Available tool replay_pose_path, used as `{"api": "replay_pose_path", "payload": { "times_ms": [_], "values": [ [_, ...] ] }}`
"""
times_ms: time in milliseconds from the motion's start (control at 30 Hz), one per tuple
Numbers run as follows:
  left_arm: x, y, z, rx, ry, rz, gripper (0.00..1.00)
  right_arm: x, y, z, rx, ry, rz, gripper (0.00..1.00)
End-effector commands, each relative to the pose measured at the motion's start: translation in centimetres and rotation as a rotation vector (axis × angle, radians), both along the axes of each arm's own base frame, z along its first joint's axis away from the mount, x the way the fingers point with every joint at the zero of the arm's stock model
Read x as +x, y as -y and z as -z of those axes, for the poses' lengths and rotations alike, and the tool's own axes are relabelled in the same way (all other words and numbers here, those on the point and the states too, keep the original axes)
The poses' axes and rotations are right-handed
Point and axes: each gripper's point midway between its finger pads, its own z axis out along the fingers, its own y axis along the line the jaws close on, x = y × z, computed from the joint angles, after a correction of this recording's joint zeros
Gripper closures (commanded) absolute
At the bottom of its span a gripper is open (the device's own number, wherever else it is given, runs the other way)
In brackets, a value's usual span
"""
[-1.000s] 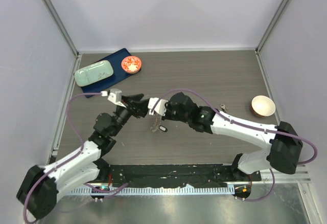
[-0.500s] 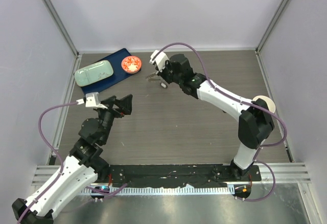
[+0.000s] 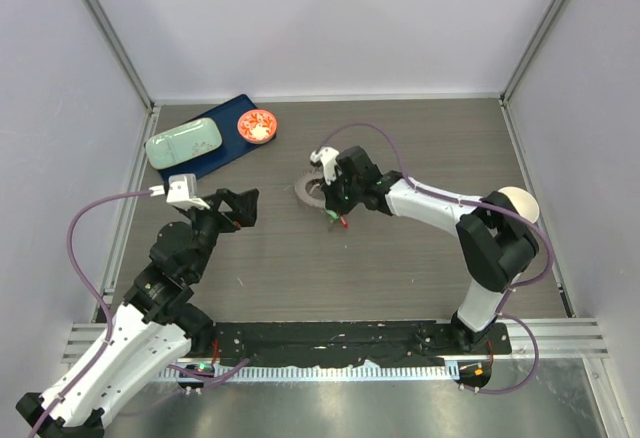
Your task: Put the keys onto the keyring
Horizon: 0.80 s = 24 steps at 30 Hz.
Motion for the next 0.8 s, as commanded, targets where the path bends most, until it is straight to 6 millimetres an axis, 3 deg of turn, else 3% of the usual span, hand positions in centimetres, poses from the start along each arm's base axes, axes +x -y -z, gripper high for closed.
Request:
{"api": "replay_pose_path", "payload": {
  "times_ms": [0,267,400,467,567,600,700,767],
  "values": [
    [-0.7,0.4,-0.4,0.017,-0.021,0.042,0.00,-5.0,-0.7,0.0,0.125,-0.196,-0.020,0.99],
    [-1.6,0.3,0.2,0.056,-0.059,0.075,0.00,-10.2,-3.3,0.7,0.254,-0.367,-0.163,0.99],
    [-2.1,-0.2,0.5,0.073,-0.079,0.070,0.00,-11.4,-4.0,1.3,0.249,-0.419,-0.187,0.96],
    [-2.5,-0.6,0.5,0.082,-0.091,0.059,0.00,-11.7,-4.2,0.7,0.280,-0.423,-0.191,0.84],
    [-2.8,-1.5,0.5,0.075,-0.115,0.020,0.00,-10.9,-4.0,-0.9,0.303,-0.373,-0.149,0.55],
    [-2.8,-2.0,0.4,0.074,-0.120,-0.003,0.00,-9.9,-3.5,-1.1,0.289,-0.337,-0.098,0.43],
    [-2.8,-2.5,0.7,0.100,-0.156,-0.026,0.00,-7.6,-2.1,-3.4,0.303,-0.242,-0.015,0.19],
    [-2.5,-2.0,1.2,0.121,-0.187,-0.014,0.00,-5.7,-0.2,-5.0,0.325,-0.184,0.064,0.10]
  ]
}}
